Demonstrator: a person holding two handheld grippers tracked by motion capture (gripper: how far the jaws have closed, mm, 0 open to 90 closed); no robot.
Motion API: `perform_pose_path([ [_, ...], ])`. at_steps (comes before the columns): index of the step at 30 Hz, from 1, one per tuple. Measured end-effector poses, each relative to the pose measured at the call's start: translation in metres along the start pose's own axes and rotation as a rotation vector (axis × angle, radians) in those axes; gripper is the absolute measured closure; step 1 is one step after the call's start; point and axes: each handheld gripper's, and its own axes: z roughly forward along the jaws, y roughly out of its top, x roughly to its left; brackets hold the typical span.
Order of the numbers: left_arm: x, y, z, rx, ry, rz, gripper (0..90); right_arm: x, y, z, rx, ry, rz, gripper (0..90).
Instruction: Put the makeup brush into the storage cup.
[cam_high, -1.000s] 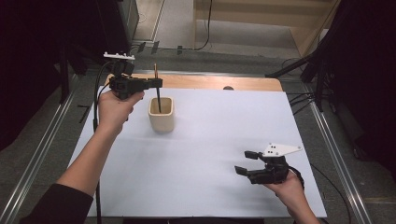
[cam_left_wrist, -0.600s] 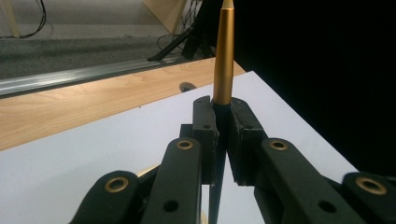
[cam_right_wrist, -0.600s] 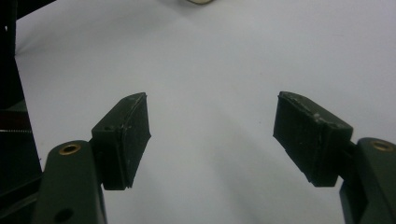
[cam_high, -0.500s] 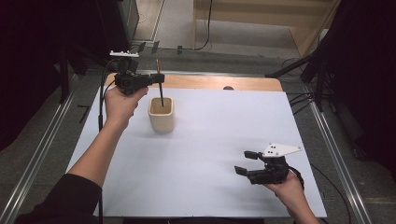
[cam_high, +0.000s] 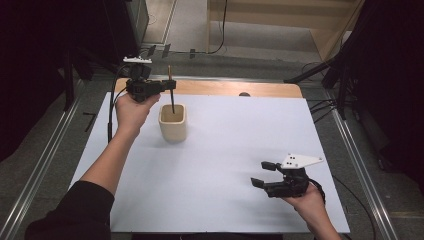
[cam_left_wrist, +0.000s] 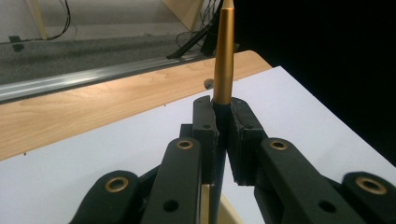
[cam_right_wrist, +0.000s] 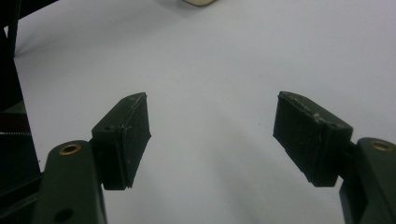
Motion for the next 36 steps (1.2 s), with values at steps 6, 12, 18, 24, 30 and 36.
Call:
perform_pose_path([
  [6, 0.004, -0.006, 0.007, 0.0, 0.003, -0.023, 83.0, 0.0, 0.0, 0.0, 0.001, 0.003, -0.001, 27.7],
  [12, 0.008, -0.013, 0.013, 0.009, 0.017, -0.03, 83.0, 0.0, 0.0, 0.0, 0.001, 0.003, -0.003, 27.7],
  [18, 0.01, -0.019, 0.016, 0.021, 0.022, -0.029, 83.0, 0.0, 0.0, 0.001, 0.002, 0.004, -0.005, 27.8],
  [24, 0.012, -0.024, 0.019, 0.032, 0.018, -0.033, 82.9, 0.0, 0.0, 0.001, 0.003, 0.004, -0.001, 27.8],
  [30, 0.014, -0.031, 0.019, 0.038, 0.011, -0.046, 82.8, 0.0, 0.0, 0.001, 0.006, -0.003, -0.005, 27.9],
  [36, 0.014, -0.035, 0.02, 0.046, 0.011, -0.051, 82.7, 0.001, 0.0, 0.001, 0.004, -0.003, -0.007, 27.9],
])
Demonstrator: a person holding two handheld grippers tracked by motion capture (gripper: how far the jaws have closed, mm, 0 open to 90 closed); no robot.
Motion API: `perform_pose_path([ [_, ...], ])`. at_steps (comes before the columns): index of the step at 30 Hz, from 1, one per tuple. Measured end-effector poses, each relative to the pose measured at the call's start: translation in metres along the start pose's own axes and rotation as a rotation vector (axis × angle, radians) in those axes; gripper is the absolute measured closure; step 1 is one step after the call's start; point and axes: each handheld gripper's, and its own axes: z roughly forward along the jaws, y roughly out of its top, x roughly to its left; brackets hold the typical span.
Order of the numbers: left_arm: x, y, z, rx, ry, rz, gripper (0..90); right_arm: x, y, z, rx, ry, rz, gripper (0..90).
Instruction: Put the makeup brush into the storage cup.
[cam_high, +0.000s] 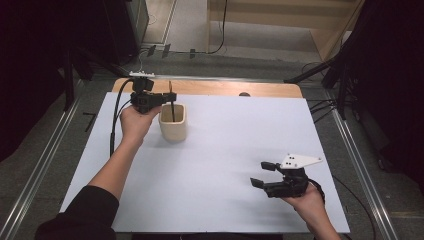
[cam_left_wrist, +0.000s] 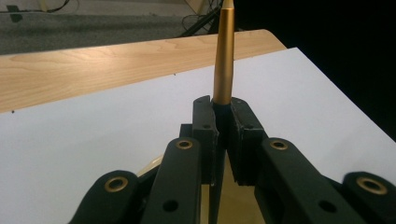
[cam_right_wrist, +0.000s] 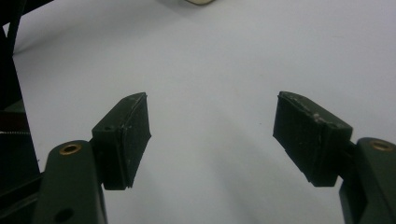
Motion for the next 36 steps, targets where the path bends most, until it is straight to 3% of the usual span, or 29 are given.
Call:
perform_pose_path([
  [18, 0.001, 0.0, -0.003, -0.005, -0.007, -0.014, 81.4, 0.0, 0.0, 0.001, 0.003, -0.003, -0.004, 27.9],
  [20, 0.002, 0.0, -0.004, -0.02, -0.037, -0.022, 71.5, 0.0, 0.0, 0.001, 0.004, -0.004, -0.006, 27.9],
  [21, 0.002, 0.0, -0.004, -0.025, -0.054, -0.024, 60.7, 0.001, 0.0, 0.001, 0.005, -0.004, -0.006, 27.9],
  [22, 0.002, 0.0, -0.005, -0.028, -0.058, -0.021, 51.4, 0.001, 0.0, 0.001, 0.006, -0.004, -0.009, 27.9],
  [24, 0.001, 0.0, -0.006, -0.032, -0.047, 0.002, 42.1, 0.001, 0.0, 0.001, 0.008, -0.005, -0.006, 27.9],
  [28, 0.0, 0.0, -0.01, -0.029, -0.034, 0.026, 36.5, 0.001, 0.0, 0.002, 0.009, -0.004, -0.01, 27.9],
  [36, 0.005, 0.0, -0.017, -0.013, -0.034, 0.007, 34.9, 0.001, 0.0, 0.002, 0.008, -0.003, -0.009, 27.9],
])
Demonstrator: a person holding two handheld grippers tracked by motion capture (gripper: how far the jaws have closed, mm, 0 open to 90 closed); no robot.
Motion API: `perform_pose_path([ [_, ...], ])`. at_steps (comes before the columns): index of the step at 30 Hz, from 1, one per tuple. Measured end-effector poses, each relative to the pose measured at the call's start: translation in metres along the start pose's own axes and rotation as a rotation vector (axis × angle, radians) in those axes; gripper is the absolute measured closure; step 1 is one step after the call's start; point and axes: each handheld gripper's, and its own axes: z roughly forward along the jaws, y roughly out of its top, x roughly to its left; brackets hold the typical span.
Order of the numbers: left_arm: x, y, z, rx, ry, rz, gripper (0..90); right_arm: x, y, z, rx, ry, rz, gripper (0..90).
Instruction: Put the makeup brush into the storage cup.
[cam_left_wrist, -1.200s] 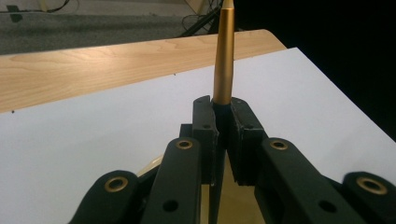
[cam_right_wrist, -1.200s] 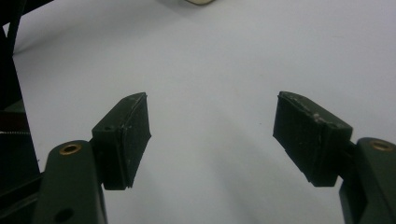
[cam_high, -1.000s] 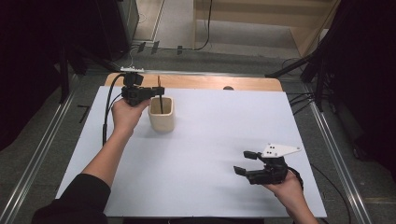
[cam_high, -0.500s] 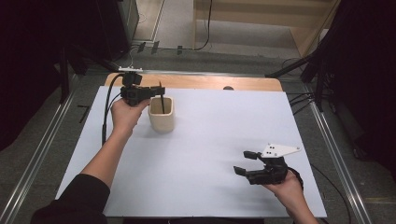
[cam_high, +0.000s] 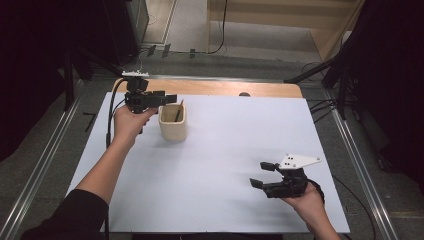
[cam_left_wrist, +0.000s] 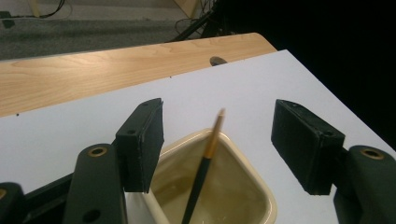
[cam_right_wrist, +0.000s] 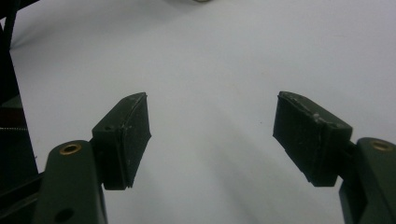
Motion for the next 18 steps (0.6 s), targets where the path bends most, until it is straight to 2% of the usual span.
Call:
perform_pose_path([
  [2, 0.002, -0.001, -0.002, 0.002, -0.004, -0.012, 34.9, 0.0, 0.0, 0.0, 0.0, 0.001, 0.0, 27.9],
  [12, 0.007, -0.006, -0.01, 0.035, 0.006, -0.015, 34.5, 0.0, 0.0, 0.0, 0.004, 0.0, -0.002, 27.9],
  [14, 0.006, -0.008, -0.011, 0.043, 0.018, -0.008, 33.8, 0.0, 0.0, 0.001, 0.004, 0.001, -0.002, 27.9],
  [18, 0.005, -0.01, -0.015, 0.048, 0.008, -0.002, 33.6, 0.0, 0.0, 0.001, 0.005, 0.006, 0.0, 27.9],
])
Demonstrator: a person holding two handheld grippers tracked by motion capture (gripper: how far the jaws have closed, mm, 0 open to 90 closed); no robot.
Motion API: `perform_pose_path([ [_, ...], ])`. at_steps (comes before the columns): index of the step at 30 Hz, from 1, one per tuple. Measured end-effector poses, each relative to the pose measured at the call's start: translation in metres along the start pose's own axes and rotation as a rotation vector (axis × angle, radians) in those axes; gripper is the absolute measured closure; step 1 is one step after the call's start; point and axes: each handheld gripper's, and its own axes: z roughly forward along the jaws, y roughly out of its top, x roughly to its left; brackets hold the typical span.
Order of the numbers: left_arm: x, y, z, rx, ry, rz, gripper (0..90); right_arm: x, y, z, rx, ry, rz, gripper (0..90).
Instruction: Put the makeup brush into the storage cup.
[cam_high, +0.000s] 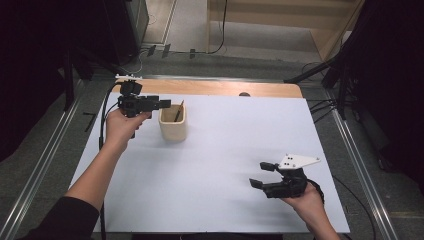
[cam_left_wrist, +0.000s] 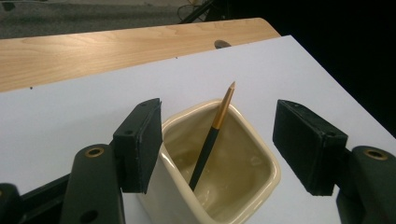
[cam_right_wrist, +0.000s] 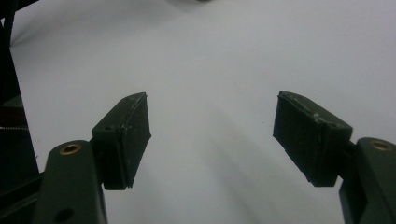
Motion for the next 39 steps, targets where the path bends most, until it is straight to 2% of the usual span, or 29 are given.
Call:
perform_pose_path([
  [3, 0.001, -0.002, -0.003, -0.002, -0.006, -0.005, 33.5, 0.001, 0.0, 0.001, 0.0, 0.004, 0.003, 27.9],
  [6, 0.001, -0.005, -0.005, 0.007, -0.015, -0.028, 33.5, 0.001, 0.0, 0.001, 0.0, 0.006, -0.001, 27.9],
  [10, 0.002, -0.008, -0.009, 0.013, -0.014, -0.018, 33.6, 0.001, 0.0, 0.001, 0.001, 0.006, 0.001, 27.9],
  [14, 0.005, -0.012, -0.014, 0.008, -0.018, -0.028, 33.6, 0.001, 0.0, 0.001, 0.0, 0.003, 0.002, 27.9],
  [23, 0.008, -0.023, -0.023, 0.04, -0.001, -0.018, 33.4, 0.002, 0.0, 0.001, 0.003, 0.004, 0.001, 27.8],
  [30, 0.009, -0.033, -0.029, 0.039, -0.025, -0.035, 33.4, 0.001, 0.0, 0.002, 0.002, 0.001, 0.007, 27.8],
  [39, 0.008, -0.044, -0.035, 0.04, -0.029, -0.044, 33.3, 0.001, 0.0, 0.003, -0.001, 0.004, 0.001, 27.7],
])
